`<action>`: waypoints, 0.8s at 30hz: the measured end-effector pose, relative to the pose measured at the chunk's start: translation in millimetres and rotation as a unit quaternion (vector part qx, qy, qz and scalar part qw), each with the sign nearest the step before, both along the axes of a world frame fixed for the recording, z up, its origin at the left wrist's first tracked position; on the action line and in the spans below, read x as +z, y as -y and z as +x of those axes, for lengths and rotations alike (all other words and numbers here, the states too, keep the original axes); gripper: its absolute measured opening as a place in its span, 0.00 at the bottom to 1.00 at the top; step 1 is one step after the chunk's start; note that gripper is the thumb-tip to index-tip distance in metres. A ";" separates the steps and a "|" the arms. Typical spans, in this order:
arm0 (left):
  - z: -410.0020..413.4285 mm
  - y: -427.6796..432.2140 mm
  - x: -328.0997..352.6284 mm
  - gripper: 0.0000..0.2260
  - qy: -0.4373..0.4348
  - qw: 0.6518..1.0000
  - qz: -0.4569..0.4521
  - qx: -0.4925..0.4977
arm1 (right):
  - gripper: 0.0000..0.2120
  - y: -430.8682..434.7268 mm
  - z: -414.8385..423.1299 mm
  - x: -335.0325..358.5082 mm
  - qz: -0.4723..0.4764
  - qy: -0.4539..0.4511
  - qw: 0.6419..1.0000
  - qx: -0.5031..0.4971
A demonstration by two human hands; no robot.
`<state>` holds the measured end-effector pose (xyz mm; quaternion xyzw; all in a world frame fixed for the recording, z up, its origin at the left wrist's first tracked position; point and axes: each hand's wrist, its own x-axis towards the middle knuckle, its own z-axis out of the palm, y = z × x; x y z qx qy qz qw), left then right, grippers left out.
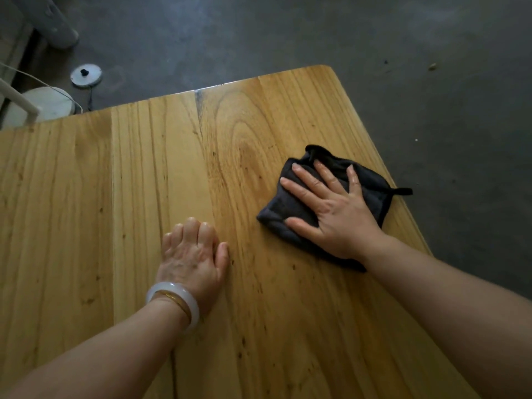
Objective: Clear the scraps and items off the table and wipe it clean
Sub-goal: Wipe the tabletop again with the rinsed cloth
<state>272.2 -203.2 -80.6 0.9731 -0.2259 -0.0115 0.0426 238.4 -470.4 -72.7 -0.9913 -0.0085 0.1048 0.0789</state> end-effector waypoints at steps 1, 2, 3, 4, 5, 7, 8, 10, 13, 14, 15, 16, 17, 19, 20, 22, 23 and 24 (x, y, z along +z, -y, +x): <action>0.5 -0.4 0.0 0.13 0.003 1.000 0.003 0.002 | 0.34 3.3 10.1 -0.2 0.000 0.000 1.000 -0.014; 0.1 -0.3 0.0 0.12 0.005 1.000 0.003 0.003 | 0.35 7.6 19.2 -0.4 -0.001 -0.001 1.000 -0.028; 0.0 -0.5 -0.1 0.12 0.006 1.000 0.002 0.004 | 0.36 11.9 28.8 -0.4 -0.001 0.000 0.999 -0.041; 0.0 -0.9 -0.5 0.12 0.005 1.000 0.002 0.006 | 0.36 16.0 37.8 -1.3 -0.003 0.003 0.999 -0.053; -0.8 -0.9 -0.8 0.11 0.005 1.000 0.002 0.005 | 0.35 20.4 45.3 -2.0 -0.006 0.008 0.998 -0.066; -0.9 -0.9 -1.3 0.10 0.009 1.000 0.005 0.004 | 0.33 28.3 60.5 -4.9 -0.013 0.009 0.996 -0.091; -1.2 -1.0 -1.4 0.10 0.011 1.000 0.005 0.003 | 0.32 31.7 67.2 -5.8 -0.016 0.007 0.994 -0.104; -1.0 -1.4 -1.8 0.10 0.012 1.000 0.004 0.005 | 0.32 36.7 80.0 -6.5 -0.019 0.005 0.992 -0.128; -0.5 -1.5 -1.7 0.10 0.016 1.000 0.003 0.006 | 0.33 44.1 96.7 -6.3 -0.019 0.006 0.988 -0.156; -0.7 -1.2 -1.6 0.09 0.015 1.000 0.004 0.005 | 0.33 46.3 101.4 -6.4 -0.019 0.005 0.986 -0.165; -0.8 -1.3 -1.5 0.09 0.013 1.000 0.005 0.004 | 0.33 48.2 106.3 -6.4 -0.020 0.003 0.985 -0.173; -0.5 -1.5 -1.6 0.09 0.011 1.000 0.007 0.003 | 0.33 49.7 111.7 -6.7 -0.018 0.001 0.983 -0.181; -0.6 -1.8 -1.8 0.08 0.009 1.000 0.008 0.002 | 0.33 51.4 116.5 -6.3 -0.016 -0.001 0.981 -0.191; -0.5 -2.7 -2.2 0.08 0.008 1.000 0.007 0.003 | 0.33 54.0 126.3 -6.1 -0.009 -0.003 0.977 -0.212; -0.7 -3.2 -2.1 0.08 0.008 1.000 0.005 0.003 | 0.33 55.0 130.3 -5.9 -0.006 -0.003 0.975 -0.223; -1.3 -3.2 -1.6 0.08 0.008 1.000 0.004 0.003 | 0.33 56.6 135.5 -4.9 -0.002 -0.005 0.971 -0.239; -1.1 -2.7 -1.1 0.08 0.007 1.000 0.003 0.003 | 0.33 56.8 136.2 -4.0 -0.003 -0.007 0.970 -0.242; -1.8 -2.3 -1.1 0.08 0.005 1.000 0.001 0.002 | 0.33 56.7 134.8 -3.8 -0.006 -0.009 0.970 -0.242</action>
